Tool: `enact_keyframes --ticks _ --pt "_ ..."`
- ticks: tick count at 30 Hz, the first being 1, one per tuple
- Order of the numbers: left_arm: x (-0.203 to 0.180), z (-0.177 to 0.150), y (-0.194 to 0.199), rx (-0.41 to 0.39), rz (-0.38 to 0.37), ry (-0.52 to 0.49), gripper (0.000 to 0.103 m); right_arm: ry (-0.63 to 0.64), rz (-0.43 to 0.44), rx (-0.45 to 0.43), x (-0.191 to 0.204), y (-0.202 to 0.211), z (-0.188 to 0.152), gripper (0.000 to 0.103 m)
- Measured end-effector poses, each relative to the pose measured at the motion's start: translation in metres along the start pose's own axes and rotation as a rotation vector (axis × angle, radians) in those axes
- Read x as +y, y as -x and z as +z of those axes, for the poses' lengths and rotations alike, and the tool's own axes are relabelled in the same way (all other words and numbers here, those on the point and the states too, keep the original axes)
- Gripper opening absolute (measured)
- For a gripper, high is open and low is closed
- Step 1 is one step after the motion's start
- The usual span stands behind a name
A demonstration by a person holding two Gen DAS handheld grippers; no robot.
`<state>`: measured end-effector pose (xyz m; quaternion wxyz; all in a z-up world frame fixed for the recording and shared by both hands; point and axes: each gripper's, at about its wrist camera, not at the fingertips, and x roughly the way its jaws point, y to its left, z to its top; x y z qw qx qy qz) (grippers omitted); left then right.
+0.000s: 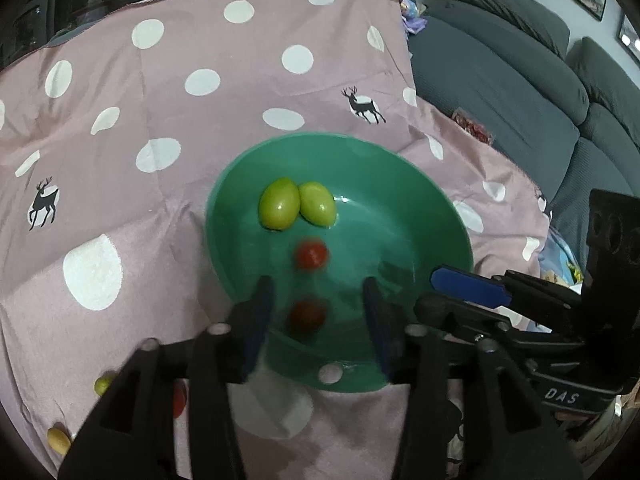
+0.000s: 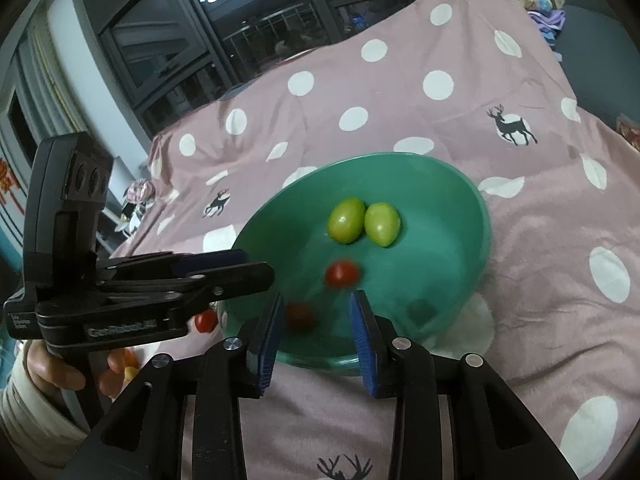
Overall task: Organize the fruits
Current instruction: 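Open both tools to drop the red tomatoes into the basin, then grasp a large red tomato with the left tool while the right tool grasps another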
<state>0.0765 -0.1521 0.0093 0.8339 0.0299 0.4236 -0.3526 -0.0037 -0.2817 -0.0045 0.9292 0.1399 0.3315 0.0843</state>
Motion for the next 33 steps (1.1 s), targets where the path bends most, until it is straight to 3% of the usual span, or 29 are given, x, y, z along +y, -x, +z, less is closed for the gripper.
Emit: enact_keyframes --ticks 7,16,21,23,25,33 --pt "0.022 -0.010 0.036 -0.067 0.028 0.088 0.076 -0.029 -0.008 -0.020 -0.003 0.013 -0.003 0.038" --pt "0.074 -0.055 0.098 -0.127 0.137 0.280 0.084 -0.010 0.008 -0.023 0.011 0.026 -0.007 0.038" --pt "0.093 -0.085 0.115 -0.108 0.175 0.370 0.088 0.026 0.038 0.006 0.031 0.025 -0.012 0.039" --pt "0.098 -0.096 0.119 -0.096 0.178 0.402 0.093 0.050 0.056 0.032 0.042 0.022 -0.017 0.045" --pt "0.099 -0.105 0.121 -0.090 0.177 0.414 0.102 0.080 0.087 0.063 0.056 0.019 -0.023 0.047" --pt "0.080 -0.126 0.122 -0.059 0.164 0.327 0.102 0.151 0.126 0.152 0.087 0.007 -0.038 0.047"
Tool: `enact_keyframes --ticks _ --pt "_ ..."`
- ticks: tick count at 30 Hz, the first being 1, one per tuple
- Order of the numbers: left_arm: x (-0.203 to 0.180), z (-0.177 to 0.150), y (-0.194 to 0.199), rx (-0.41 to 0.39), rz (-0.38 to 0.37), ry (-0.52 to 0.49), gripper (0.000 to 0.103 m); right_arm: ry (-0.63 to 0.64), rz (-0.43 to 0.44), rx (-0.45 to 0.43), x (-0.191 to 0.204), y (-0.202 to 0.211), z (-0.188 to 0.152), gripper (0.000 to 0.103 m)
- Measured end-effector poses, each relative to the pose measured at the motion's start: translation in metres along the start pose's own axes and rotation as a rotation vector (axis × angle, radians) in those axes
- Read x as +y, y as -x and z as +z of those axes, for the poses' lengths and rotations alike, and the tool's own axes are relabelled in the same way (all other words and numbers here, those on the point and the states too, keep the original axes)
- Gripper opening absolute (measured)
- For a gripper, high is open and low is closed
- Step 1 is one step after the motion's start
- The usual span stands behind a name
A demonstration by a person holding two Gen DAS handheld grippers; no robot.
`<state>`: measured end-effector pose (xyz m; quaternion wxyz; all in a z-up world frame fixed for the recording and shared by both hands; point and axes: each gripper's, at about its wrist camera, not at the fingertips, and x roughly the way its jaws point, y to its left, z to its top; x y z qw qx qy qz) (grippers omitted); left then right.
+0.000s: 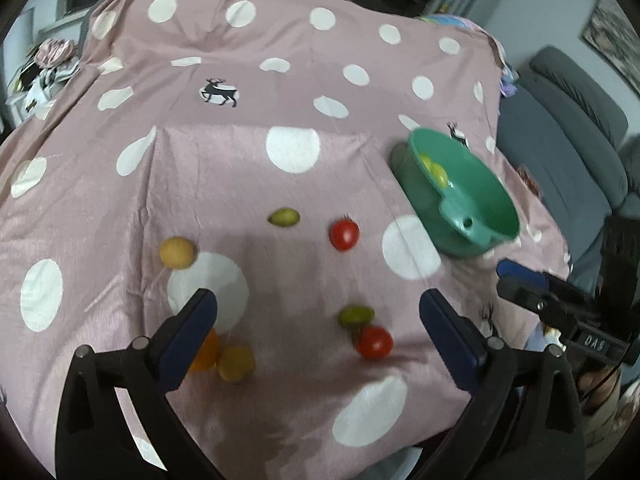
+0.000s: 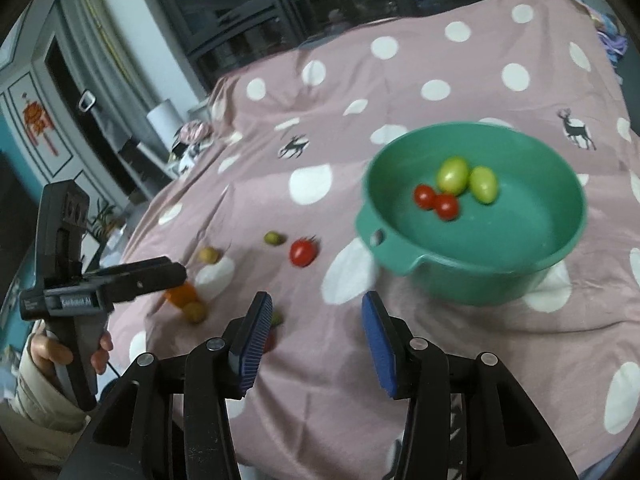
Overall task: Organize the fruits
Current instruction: 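Grasp a large red tomato with the left tool while the right tool grasps another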
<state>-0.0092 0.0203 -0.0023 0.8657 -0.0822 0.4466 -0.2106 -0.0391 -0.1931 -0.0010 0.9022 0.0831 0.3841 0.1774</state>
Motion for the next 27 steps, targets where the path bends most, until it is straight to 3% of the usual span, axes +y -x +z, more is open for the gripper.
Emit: enact_keyframes --ticks 8,15,24,27 --pt "0.025 -0.011 0.009 -0.025 -0.017 0.060 0.102 0.063 0.103 0.142 0.035 -0.033 -0.006 0.047" --pt "0.060 -0.018 0.031 -0.087 -0.012 0.138 0.102 0.075 0.097 0.277 0.048 -0.075 -0.006 0.047" --pt "0.091 -0.023 0.035 -0.103 -0.014 0.210 0.102 0.076 0.100 0.352 0.055 -0.102 -0.006 0.047" --pt "0.091 -0.023 0.032 -0.097 -0.021 0.208 0.102 0.086 0.090 0.363 0.056 -0.108 -0.008 0.040"
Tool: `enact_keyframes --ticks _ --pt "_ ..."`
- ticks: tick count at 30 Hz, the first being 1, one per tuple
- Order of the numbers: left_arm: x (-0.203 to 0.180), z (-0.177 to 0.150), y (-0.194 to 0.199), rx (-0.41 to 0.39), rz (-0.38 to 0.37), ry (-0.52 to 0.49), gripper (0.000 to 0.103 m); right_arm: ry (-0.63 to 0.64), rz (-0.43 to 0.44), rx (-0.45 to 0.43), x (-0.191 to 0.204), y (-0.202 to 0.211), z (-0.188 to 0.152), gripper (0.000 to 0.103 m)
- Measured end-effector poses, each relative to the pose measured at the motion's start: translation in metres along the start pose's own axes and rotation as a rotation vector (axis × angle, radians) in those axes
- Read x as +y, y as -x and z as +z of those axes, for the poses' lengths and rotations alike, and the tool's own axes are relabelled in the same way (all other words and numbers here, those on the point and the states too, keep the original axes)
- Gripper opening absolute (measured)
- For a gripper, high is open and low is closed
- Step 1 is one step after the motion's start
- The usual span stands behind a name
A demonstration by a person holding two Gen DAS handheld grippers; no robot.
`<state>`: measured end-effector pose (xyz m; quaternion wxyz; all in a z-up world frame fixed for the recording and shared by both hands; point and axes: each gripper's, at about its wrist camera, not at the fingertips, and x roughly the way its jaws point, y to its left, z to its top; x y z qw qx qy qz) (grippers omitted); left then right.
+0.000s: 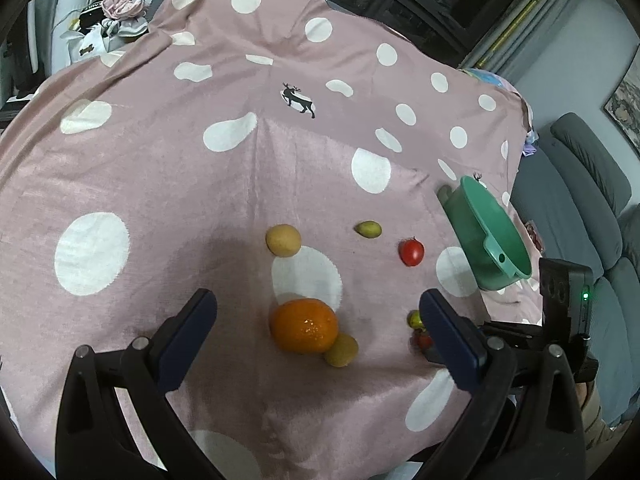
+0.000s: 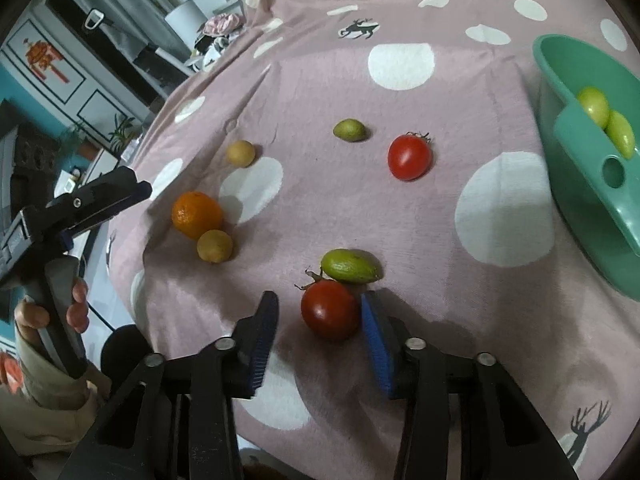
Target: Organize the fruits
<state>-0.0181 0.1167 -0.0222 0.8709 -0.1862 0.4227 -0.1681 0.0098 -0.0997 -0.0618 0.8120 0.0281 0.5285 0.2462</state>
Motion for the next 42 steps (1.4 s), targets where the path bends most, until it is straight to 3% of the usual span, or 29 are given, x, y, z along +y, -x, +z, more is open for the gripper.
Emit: enact_keyframes --ticks 2,9,23,27,32,36,41,42 --pt "-0.002 -0.001 -0.002 0.006 -0.005 -0.004 0.102 0.009 -0.003 0.006 -0.001 -0.003 0.000 0.032" --pt "-0.011 0.000 -0.014 0.037 -0.005 -0.032 0.102 0.003 0.012 -0.039 -0.009 0.002 -0.001 0.032" --pt "-0.082 0.020 -0.077 0.127 0.005 -0.220 0.099 -0.107 0.081 -0.256 -0.053 0.060 -0.016 0.032" --pt "-0.100 0.025 -0.104 0.165 0.017 -0.262 0.089 -0.120 0.094 -0.287 -0.062 0.067 -0.019 0.032" --pt "-0.115 0.029 -0.129 0.187 0.032 -0.298 0.086 -0.132 0.120 -0.309 -0.069 0.070 -0.023 0.032" --pt "-0.122 0.030 -0.149 0.216 0.051 -0.319 0.068 -0.141 0.137 -0.317 -0.075 0.070 -0.028 0.032" --pt "-0.126 0.030 -0.165 0.224 0.067 -0.333 0.060 -0.149 0.148 -0.324 -0.080 0.072 -0.032 0.032" --pt "-0.126 0.030 -0.168 0.228 0.069 -0.336 0.051 -0.151 0.153 -0.327 -0.081 0.072 -0.033 0.032"
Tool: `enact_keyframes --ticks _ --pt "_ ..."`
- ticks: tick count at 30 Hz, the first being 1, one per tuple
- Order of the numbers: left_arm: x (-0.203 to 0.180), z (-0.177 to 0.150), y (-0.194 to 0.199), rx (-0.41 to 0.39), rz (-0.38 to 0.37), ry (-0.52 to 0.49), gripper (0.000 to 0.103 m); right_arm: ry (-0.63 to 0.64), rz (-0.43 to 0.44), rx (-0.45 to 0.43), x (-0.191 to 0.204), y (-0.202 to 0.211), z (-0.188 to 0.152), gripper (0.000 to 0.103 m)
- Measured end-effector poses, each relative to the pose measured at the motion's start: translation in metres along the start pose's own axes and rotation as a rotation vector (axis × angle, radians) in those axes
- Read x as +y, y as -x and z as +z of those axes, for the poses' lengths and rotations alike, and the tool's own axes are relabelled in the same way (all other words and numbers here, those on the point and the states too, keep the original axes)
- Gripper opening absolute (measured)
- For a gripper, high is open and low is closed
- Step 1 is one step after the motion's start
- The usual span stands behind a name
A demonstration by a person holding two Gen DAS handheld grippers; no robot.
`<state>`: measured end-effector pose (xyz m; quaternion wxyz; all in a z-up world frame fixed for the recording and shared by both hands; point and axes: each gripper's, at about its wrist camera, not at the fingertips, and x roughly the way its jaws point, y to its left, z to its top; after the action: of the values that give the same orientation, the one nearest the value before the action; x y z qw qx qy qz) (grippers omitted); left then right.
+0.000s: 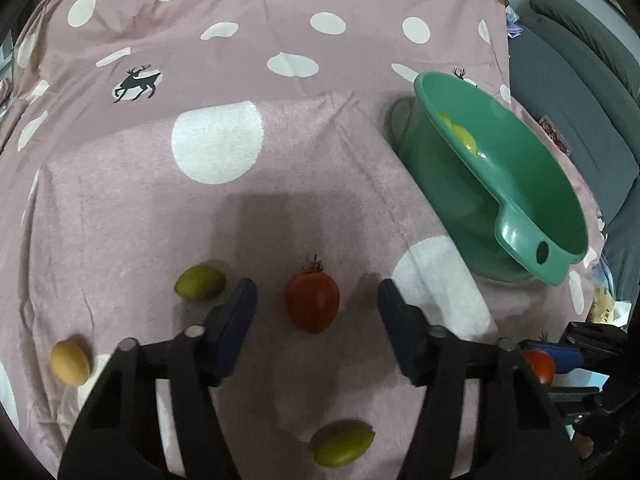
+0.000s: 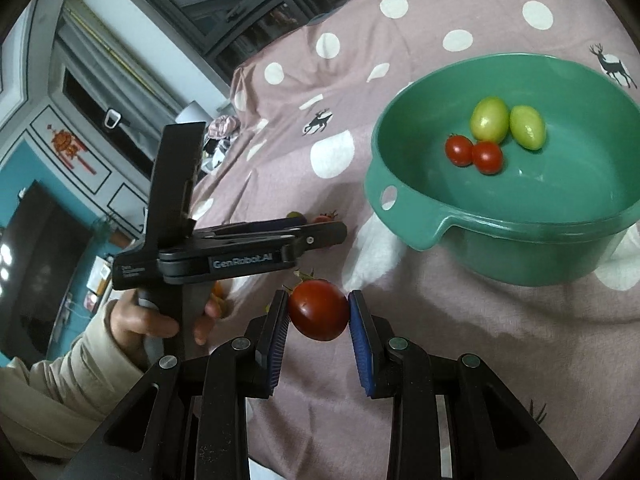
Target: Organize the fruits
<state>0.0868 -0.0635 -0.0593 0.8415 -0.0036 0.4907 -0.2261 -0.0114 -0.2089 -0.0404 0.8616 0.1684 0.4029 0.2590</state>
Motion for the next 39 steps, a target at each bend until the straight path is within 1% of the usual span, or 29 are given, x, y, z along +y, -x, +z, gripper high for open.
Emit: enact_keyframes --ticks 1,2,6,7,13,17,24,27,31,39 --pt "0.000 0.000 -0.003 0.008 0.003 -0.002 0.043 -0.002 0.005 -0.003 -0.001 0.000 0.000 0.032" --pt "0.000 0.001 -0.004 0.008 0.013 -0.009 0.041 -0.004 0.008 -0.004 -0.002 0.001 0.000 0.032" --pt "-0.002 0.002 -0.006 0.001 0.035 -0.028 0.028 -0.013 0.014 -0.003 -0.006 0.001 -0.002 0.032" --pt "-0.001 0.001 -0.006 -0.001 0.040 -0.030 0.027 -0.016 0.015 -0.003 -0.007 0.001 -0.002 0.032" --pt "0.000 -0.001 -0.005 0.000 0.044 -0.023 0.027 -0.022 0.014 -0.005 -0.009 0.002 -0.001 0.032" --pt "0.000 -0.005 0.003 -0.004 0.032 -0.012 0.027 -0.018 0.016 -0.003 -0.008 0.002 -0.001 0.032" --pt "-0.004 -0.015 0.033 -0.044 0.013 -0.004 0.027 0.002 0.012 -0.003 -0.002 0.004 0.000 0.032" --pt "-0.002 -0.022 0.050 -0.074 0.006 0.012 0.027 0.014 0.008 -0.004 0.004 0.006 0.000 0.032" --pt "0.000 -0.031 0.069 -0.101 -0.002 0.036 0.027 0.034 0.007 -0.011 0.015 0.009 0.001 0.032" --pt "0.003 -0.043 0.095 -0.137 -0.010 0.061 0.027 0.084 0.005 -0.025 0.040 0.016 0.002 0.032"
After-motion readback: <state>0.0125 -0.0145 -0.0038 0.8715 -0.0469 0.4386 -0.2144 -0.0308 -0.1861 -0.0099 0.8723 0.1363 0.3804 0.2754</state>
